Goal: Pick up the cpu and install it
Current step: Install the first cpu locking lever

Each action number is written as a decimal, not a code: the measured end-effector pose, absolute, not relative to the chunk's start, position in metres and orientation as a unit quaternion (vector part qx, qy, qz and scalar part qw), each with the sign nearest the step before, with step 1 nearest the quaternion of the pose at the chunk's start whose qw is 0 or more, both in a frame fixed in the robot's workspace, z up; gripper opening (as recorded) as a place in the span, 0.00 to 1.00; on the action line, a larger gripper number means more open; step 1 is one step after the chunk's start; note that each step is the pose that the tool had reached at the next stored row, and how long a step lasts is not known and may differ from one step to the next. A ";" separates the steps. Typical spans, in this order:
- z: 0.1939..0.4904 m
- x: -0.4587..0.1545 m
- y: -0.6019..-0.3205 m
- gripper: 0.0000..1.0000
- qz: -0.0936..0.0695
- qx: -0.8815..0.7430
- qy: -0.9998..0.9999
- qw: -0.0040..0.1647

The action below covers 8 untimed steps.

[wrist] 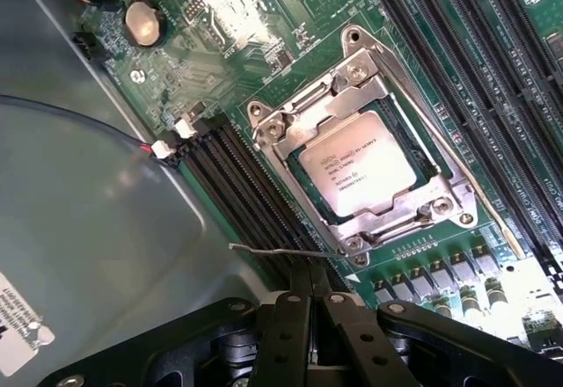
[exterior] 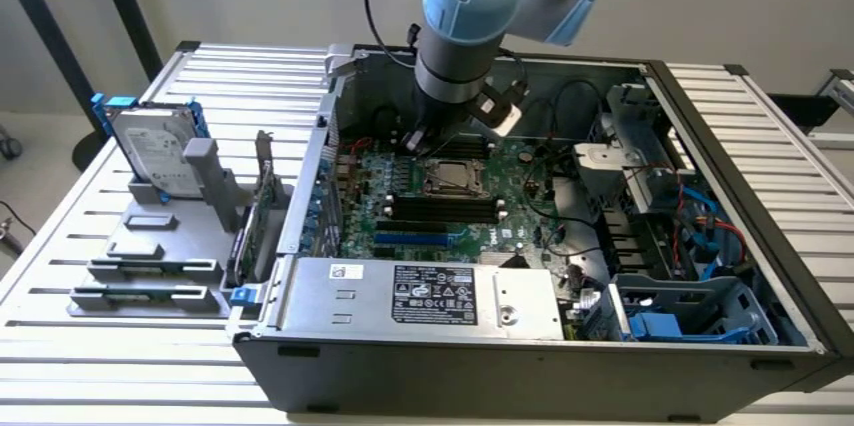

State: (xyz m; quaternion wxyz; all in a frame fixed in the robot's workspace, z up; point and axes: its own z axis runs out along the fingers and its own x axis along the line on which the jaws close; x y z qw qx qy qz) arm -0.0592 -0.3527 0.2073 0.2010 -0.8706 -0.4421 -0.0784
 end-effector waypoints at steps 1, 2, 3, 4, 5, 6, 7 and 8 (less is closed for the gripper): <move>0.206 -0.060 -0.352 0.11 -0.077 -0.871 -0.442 0.199; 0.206 -0.060 -0.352 0.11 -0.076 -0.872 -0.442 0.197; 0.205 -0.060 -0.352 0.11 -0.075 -0.872 -0.443 0.195; 0.204 -0.060 -0.352 0.11 -0.075 -0.872 -0.443 0.194; 0.204 -0.060 -0.351 0.11 -0.074 -0.873 -0.443 0.193; 0.203 -0.060 -0.351 0.11 -0.073 -0.873 -0.443 0.191; 0.202 -0.060 -0.351 0.11 -0.073 -0.873 -0.443 0.190; 0.201 -0.060 -0.351 0.11 -0.072 -0.873 -0.443 0.189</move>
